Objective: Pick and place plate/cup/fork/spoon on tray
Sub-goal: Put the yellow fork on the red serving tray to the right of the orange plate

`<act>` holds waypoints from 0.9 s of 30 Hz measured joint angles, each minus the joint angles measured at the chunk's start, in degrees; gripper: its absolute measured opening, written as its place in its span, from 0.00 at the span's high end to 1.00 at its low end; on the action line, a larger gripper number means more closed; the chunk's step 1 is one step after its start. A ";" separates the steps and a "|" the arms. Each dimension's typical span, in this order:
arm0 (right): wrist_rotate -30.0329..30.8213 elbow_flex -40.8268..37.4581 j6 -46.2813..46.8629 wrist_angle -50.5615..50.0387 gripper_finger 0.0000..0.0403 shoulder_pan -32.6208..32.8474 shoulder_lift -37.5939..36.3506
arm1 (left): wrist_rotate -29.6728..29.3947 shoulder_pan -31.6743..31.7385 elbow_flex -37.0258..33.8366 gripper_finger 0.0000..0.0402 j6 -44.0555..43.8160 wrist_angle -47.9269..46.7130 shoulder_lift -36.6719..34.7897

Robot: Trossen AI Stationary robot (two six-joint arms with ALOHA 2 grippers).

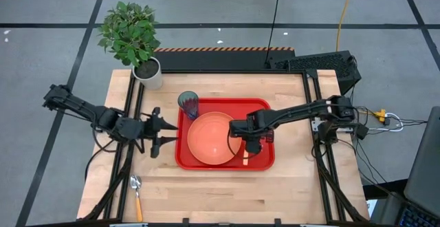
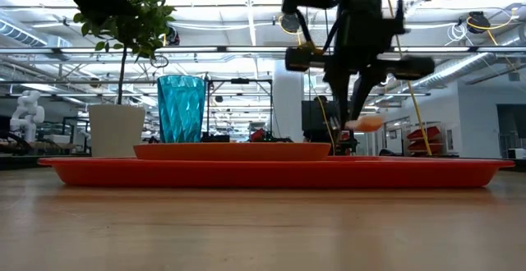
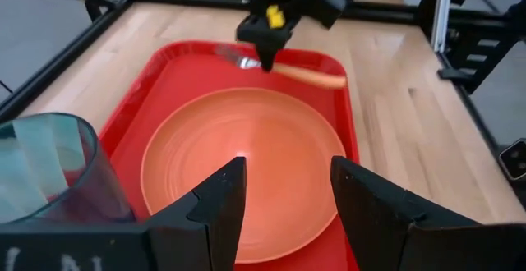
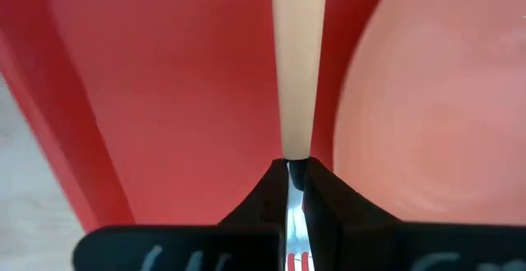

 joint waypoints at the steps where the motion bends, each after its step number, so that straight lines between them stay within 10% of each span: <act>1: 0.06 0.00 -0.53 0.23 0.99 -0.45 0.23 | 0.00 0.00 0.00 0.55 0.28 -0.02 -0.54; 27: -0.18 -4.58 -6.29 5.79 0.98 -5.69 1.12 | 0.50 0.00 0.00 0.55 5.41 0.00 -7.23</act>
